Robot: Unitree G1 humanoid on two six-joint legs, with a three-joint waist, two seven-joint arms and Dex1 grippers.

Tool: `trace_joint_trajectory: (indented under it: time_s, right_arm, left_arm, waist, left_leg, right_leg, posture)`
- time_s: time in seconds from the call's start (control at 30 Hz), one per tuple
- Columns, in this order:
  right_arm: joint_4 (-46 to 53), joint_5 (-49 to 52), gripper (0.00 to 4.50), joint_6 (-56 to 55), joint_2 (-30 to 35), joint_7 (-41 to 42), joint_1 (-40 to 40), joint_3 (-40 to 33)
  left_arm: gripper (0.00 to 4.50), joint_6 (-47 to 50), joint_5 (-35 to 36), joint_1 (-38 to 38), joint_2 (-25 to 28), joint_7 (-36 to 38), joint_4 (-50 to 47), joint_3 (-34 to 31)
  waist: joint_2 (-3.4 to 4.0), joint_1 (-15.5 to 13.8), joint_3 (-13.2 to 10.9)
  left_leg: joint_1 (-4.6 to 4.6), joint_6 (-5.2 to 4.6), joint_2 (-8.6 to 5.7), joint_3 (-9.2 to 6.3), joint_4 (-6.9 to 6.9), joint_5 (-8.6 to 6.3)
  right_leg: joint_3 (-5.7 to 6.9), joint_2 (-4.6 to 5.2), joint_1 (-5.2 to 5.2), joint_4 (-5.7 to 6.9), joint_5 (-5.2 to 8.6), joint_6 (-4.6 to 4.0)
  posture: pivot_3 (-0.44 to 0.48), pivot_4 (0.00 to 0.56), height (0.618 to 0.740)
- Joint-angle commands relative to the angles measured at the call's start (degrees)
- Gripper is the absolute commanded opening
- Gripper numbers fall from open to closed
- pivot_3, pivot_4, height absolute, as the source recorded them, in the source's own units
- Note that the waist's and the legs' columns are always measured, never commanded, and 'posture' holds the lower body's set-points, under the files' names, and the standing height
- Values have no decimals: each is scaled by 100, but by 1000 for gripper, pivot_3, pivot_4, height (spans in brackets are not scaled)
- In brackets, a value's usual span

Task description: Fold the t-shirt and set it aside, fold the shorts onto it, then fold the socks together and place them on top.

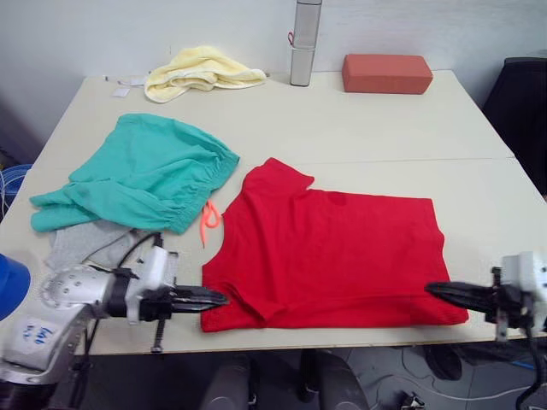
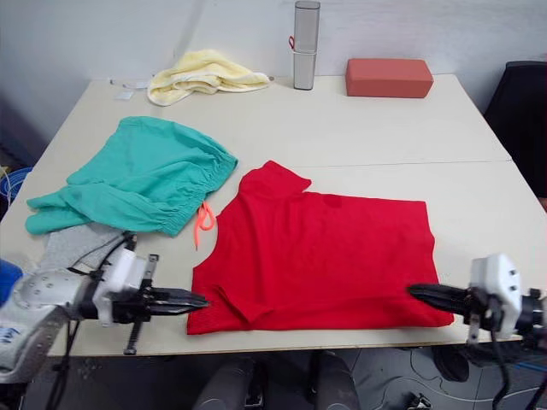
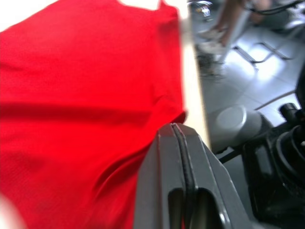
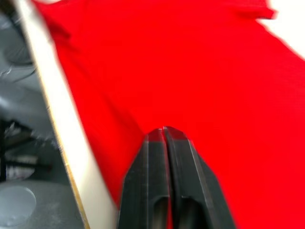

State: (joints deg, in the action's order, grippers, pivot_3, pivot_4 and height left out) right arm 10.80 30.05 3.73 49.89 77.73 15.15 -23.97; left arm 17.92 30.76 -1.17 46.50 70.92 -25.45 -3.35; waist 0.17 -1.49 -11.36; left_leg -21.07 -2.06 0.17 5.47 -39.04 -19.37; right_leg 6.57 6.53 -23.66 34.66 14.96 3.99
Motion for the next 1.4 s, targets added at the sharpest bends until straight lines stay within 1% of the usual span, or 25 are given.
trace_joint_trajectory:
  time_s: [0.03, 0.13, 0.2, 0.27, 0.3, 0.37, 0.43, 0.57, 0.67, 0.8, 0.87, 0.97, 1.03, 1.1, 1.17, 1.23, 1.3, 1.4]
  right_arm:
    - [-161, -303, 40, -681, -88, 145, -119, 221]
    - [-317, -321, 40, -778, -90, 199, -132, 348]
    - [-392, -363, 40, -875, -88, 197, -156, 406]
    - [-434, -427, 40, -940, -95, 157, -186, 485]
    - [-421, -464, 40, -921, -107, 96, -176, 528]
    - [-397, -496, 40, -926, -129, 9, -144, 578]
    - [-368, -509, 40, -922, -137, -27, -96, 602]
    - [-339, -541, 40, -917, -164, -164, -25, 590]
    - [-360, -570, 40, -939, -216, -336, 36, 521]
    - [-367, -533, 40, -1083, -353, -586, 25, 378]
    - [-248, -459, 40, -1041, -408, -678, 8, 381]
    - [2, -354, 40, -1016, -473, -695, 46, 505]
    - [239, -281, 40, -981, -516, -645, 91, 648]
    - [573, -292, 40, -863, -549, -669, 101, 917]
    - [840, -383, 40, -722, -616, -812, 81, 1212]
    - [996, -589, 40, -645, -664, -987, 66, 1480]
    - [1068, -815, 40, -611, -777, -1201, 34, 1775]
    - [1003, -1213, 40, -512, -990, -1643, -72, 2131]
  left_arm:
    - [0, -686, -531, 92, -6, 287, 196, 480]
    - [0, -1082, -862, 169, -18, 438, 364, 859]
    - [0, -1129, -982, 239, -76, 403, 423, 1058]
    - [0, -1163, -1221, 408, -226, 237, 540, 1309]
    - [0, -1222, -1459, 548, -366, 40, 677, 1442]
    - [0, -1130, -1577, 711, -584, -217, 787, 1541]
    - [0, -1072, -1627, 768, -679, -365, 830, 1531]
    - [0, -1142, -1785, 735, -637, -511, 916, 1492]
    - [0, -976, -1799, 749, -807, -965, 973, 1292]
    - [0, -822, -2022, 717, -895, -1627, 1091, 1050]
    - [0, -739, -1992, 649, -931, -1812, 1067, 947]
    - [0, -551, -1712, 540, -988, -1838, 941, 808]
    - [0, -471, -1391, 399, -942, -1654, 744, 684]
    - [0, -407, -854, 183, -873, -1318, 428, 518]
    - [0, -361, -622, 59, -827, -1180, 239, 435]
    - [0, -259, -541, -10, -762, -1135, 115, 437]
    - [0, -261, -762, -86, -622, -1187, 34, 531]
    - [0, -155, -1046, -199, -648, -1553, 6, 635]
  waist:
    - [0, 1, 0]
    - [0, 4, 0]
    - [0, 0, 0]
    - [0, -9, 0]
    - [0, -11, 0]
    - [0, -14, 0]
    - [0, -5, 0]
    - [0, 12, 0]
    - [0, 5, 0]
    - [0, -10, 0]
    - [0, -3, 0]
    - [0, -1, 0]
    - [0, 1, 0]
    - [0, 12, 0]
    - [0, 13, 0]
    - [0, 7, 0]
    - [0, -6, 0]
    - [-1, 1, 1]
  left_leg:
    - [1, -10, 0, 1, 0, 6]
    - [1, -17, 1, 2, 0, 9]
    - [0, -21, 1, 2, 0, 10]
    - [1, -24, 1, 1, -2, 11]
    - [1, -26, 1, 0, -3, 11]
    - [0, -28, 0, 0, -3, 12]
    - [-1, -29, 1, 0, -3, 12]
    - [0, -28, 2, 0, -3, 11]
    - [2, -28, 2, 0, -3, 12]
    - [1, -29, 2, -3, -3, 12]
    - [1, -29, 1, -3, -3, 12]
    - [1, -28, 3, -3, -3, 11]
    - [0, -26, 4, -3, -3, 11]
    - [1, -24, 5, -3, -2, 10]
    - [1, -22, 7, -5, -3, 9]
    - [3, -19, 7, -5, -3, 8]
    - [3, -12, 5, -6, -3, 5]
    - [2, -10, 4, -4, -3, 2]
  right_leg:
    - [0, -2, 0, 1, 0, 0]
    - [1, -5, 0, 0, 0, 0]
    - [0, -5, -1, -1, 0, 0]
    - [0, -3, 2, -2, 0, 0]
    - [0, -2, 2, -1, 0, 1]
    - [0, -1, 2, 0, -1, 2]
    - [0, -2, 1, 0, -2, 3]
    - [2, -2, 0, 1, -2, 3]
    - [1, -2, 2, 2, -2, 3]
    - [1, -1, 1, 1, -2, 4]
    - [0, 0, 2, 1, -2, 4]
    - [1, -1, 0, 3, -2, 4]
    - [1, -1, 0, 4, -2, 4]
    - [1, -1, 0, 3, -2, 3]
    - [1, -1, 0, 1, -1, 2]
    - [-1, 0, 1, 2, -1, 1]
    - [0, 0, 1, 2, 0, 1]
    - [-1, 0, 1, -2, 0, 1]
  posture:
    - [0, 150, 740]
    - [0, 150, 740]
    - [0, 150, 740]
    - [0, 150, 740]
    - [0, 150, 740]
    - [0, 150, 740]
    - [0, 150, 740]
    - [0, 150, 740]
    - [0, 150, 740]
    - [0, 150, 740]
    - [0, 150, 740]
    - [0, 150, 740]
    - [0, 150, 740]
    - [0, 150, 740]
    - [0, 150, 740]
    - [0, 150, 740]
    - [0, 150, 740]
    - [0, 150, 740]
